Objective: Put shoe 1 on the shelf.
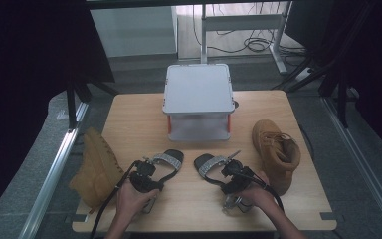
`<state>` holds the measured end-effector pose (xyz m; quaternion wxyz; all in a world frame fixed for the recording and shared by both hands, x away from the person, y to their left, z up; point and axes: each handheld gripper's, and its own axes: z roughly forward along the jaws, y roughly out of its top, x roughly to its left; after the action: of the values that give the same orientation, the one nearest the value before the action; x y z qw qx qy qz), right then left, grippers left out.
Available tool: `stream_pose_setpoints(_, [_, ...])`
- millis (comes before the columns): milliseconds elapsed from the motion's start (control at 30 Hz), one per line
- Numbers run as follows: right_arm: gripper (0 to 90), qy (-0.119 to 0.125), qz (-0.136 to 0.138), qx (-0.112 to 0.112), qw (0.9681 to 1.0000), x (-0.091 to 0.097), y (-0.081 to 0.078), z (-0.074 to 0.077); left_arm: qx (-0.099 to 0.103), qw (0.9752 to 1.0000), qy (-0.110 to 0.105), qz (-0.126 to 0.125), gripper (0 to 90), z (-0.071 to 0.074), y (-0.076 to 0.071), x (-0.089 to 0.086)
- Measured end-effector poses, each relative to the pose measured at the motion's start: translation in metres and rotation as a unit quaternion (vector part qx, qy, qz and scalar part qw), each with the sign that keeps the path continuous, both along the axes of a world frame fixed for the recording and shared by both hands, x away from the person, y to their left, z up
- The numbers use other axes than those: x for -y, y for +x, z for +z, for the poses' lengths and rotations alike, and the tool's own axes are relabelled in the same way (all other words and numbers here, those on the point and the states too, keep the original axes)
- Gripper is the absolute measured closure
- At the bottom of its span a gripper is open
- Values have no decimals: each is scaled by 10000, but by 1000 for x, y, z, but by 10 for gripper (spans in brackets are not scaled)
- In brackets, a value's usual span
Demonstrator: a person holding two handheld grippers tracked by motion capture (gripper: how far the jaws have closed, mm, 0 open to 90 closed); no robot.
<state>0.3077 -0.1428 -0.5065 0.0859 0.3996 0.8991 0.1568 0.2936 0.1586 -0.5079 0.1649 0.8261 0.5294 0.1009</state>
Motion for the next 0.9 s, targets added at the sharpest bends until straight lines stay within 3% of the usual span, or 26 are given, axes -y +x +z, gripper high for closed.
stream_pose_setpoints(367, [417,11,-30,47,10000,3,0,1,89,9999,-29,43,404,0,-1,-1])
stream_pose_setpoints(500, [423,157,-130,33,9998,6,1,1,90,9999,-88,2,406,0,-1,-1])
stream_pose_setpoints(767, [425,304,-325,92,9990,11,4,3,242,9990,-383,29,410,5,-1,-5])
stream_pose_setpoints(900, [425,587,-432,37,9973,16,4,8,253,9978,-617,-30,410,9,0,-8])
